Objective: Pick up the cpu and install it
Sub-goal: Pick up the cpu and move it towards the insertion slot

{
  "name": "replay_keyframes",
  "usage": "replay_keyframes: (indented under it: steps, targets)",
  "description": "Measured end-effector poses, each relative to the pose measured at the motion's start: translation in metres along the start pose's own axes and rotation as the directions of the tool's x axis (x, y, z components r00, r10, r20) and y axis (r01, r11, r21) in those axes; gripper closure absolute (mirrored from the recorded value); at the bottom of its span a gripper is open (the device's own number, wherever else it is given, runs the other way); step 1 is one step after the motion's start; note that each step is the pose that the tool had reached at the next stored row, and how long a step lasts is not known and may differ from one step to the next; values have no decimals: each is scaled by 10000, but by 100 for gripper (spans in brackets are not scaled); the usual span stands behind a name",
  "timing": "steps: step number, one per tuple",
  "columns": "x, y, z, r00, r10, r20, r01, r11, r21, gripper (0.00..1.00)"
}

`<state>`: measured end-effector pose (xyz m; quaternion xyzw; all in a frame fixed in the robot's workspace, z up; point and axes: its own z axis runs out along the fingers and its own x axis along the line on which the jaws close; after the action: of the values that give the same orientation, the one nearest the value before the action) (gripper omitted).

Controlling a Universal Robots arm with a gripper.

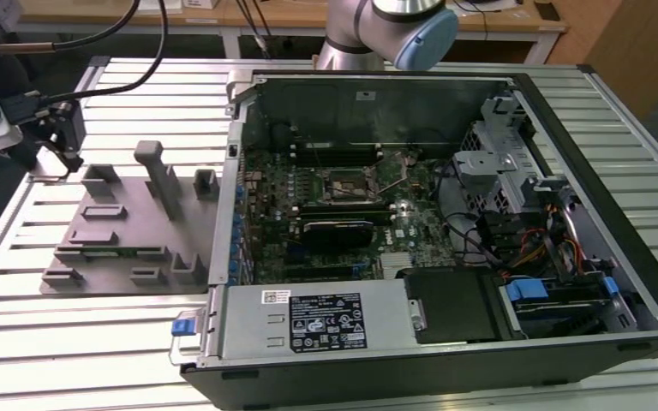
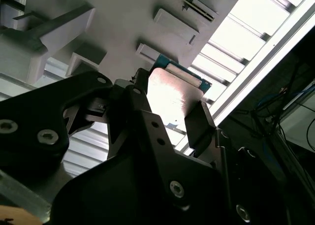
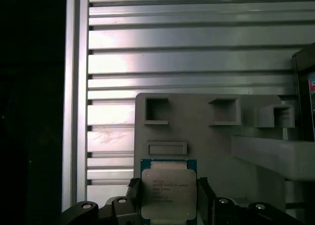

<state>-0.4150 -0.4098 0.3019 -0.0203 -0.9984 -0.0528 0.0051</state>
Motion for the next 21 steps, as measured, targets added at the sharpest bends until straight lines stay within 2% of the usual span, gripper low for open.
replay_keyframes:
  steps: [8, 21]
  targets:
    - [1, 11, -100, 10000, 0, 0, 0, 10000, -1, 46]
    - [4, 34, -310, 10000, 1, 0, -1, 10000, -1, 46]
